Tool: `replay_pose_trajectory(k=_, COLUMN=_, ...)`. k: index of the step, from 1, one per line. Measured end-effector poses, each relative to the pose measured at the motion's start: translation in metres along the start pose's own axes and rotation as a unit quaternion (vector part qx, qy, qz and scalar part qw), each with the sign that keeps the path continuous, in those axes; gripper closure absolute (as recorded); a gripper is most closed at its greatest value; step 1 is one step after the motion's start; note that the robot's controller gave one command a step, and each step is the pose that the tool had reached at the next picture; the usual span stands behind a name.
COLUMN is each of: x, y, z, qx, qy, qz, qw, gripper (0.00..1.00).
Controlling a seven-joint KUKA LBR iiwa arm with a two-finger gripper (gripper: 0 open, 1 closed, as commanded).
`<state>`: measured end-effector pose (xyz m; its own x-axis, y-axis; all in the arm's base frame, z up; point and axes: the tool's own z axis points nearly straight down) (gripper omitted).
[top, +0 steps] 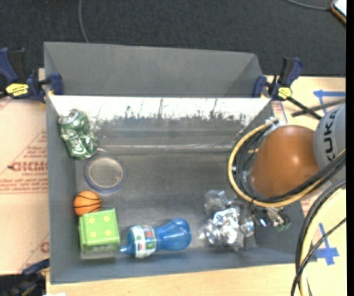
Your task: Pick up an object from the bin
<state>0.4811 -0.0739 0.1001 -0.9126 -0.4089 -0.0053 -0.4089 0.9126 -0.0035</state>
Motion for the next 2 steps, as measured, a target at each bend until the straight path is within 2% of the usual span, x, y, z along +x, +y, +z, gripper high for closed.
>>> replay_pose_trajectory(k=1, x=0.010, y=-0.010, z=0.029, qx=0.006, qy=-0.0072, qz=-0.232, qw=0.9728, gripper=0.00)
replay_pose_trajectory(k=2, x=-0.012, y=-0.019, z=0.028, qx=0.002, qy=-0.0025, qz=0.043, qw=0.9991, gripper=1.00)
